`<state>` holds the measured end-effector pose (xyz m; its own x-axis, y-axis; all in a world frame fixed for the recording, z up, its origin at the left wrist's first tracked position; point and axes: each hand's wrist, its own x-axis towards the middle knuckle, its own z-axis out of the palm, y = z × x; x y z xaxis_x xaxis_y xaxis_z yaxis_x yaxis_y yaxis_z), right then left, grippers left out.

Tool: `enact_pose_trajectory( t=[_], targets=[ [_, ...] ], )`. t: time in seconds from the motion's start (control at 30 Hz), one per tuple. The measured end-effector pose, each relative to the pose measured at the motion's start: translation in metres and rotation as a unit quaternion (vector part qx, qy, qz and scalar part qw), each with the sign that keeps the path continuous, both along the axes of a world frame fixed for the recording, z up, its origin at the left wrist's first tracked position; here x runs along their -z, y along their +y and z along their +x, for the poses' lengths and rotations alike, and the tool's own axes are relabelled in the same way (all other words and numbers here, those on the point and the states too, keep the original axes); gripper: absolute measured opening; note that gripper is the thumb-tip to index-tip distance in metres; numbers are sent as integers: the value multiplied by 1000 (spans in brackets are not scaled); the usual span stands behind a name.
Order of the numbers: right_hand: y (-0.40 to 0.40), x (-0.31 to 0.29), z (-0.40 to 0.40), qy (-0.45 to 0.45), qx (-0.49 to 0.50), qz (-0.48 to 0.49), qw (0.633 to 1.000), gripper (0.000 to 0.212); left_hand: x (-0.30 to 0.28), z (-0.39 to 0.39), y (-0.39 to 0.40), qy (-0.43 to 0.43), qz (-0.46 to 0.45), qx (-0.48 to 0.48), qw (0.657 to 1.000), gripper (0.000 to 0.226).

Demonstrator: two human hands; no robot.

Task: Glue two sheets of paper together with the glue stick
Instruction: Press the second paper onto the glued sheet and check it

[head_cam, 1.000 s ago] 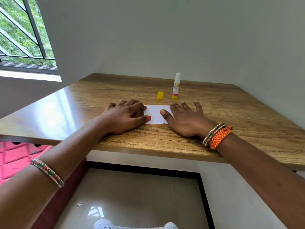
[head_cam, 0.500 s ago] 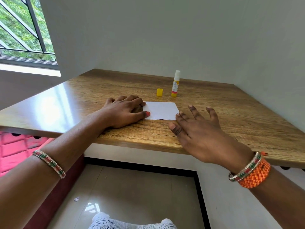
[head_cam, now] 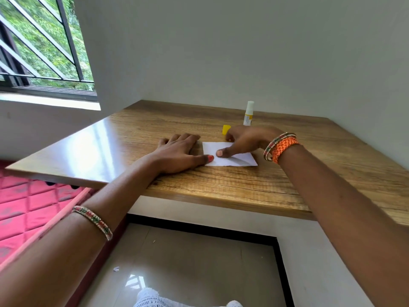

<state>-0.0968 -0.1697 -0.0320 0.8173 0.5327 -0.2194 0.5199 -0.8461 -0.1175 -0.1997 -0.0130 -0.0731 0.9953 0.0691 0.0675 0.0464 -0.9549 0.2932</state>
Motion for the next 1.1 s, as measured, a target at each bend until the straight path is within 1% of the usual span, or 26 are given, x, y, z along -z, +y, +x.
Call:
enact_pose_trajectory(
  t=[0.07, 0.13, 0.33, 0.5, 0.57, 0.63, 0.73, 0.8, 0.83, 0.9, 1.0, 1.03, 1.1],
  targets=[
    [5, -2, 7, 4, 7, -9, 1000, 80, 0, 1, 0, -7, -11, -1, 1000, 63],
    [5, -1, 12, 11, 8, -2, 1000, 78, 0, 2, 0, -17, -28, -4, 999, 57],
    [-6, 7, 14, 42, 9, 80, 996, 62, -5, 15, -5, 1, -21, -26, 999, 50],
    [-9, 9, 13, 32, -1, 98, 995, 59, -5, 26, -18, -76, -35, -57, 995, 33],
    [-10, 8, 12, 27, 0, 97, 995, 63, -6, 28, -24, -101, -11, -55, 993, 30],
    [-11, 8, 11, 22, 1, 94, 995, 66, -7, 29, -29, -108, 28, -45, 993, 29],
    [-12, 9, 11, -3, 5, 72, 997, 83, -5, 29, -36, -118, 77, -48, 989, 32],
    [-12, 10, 9, -25, 18, 61, 998, 96, -2, 29, -39, -133, 79, -56, 986, 36],
    [-11, 10, 8, -37, 21, 57, 997, 98, -1, 29, -40, -139, 69, -59, 986, 39],
    [-12, 12, 6, -46, 19, 56, 997, 93, 2, 31, -39, -138, 47, -57, 988, 42],
    [-14, 9, 4, -29, 8, 71, 997, 82, 3, 33, -38, -111, 21, -58, 992, 41],
    [-15, 7, 3, -14, 7, 91, 996, 77, 3, 33, -38, -106, 10, -58, 993, 40],
    [-16, 4, 1, 31, 0, 169, 985, 61, 2, 33, -37, -106, -18, -56, 993, 35]
  ],
)
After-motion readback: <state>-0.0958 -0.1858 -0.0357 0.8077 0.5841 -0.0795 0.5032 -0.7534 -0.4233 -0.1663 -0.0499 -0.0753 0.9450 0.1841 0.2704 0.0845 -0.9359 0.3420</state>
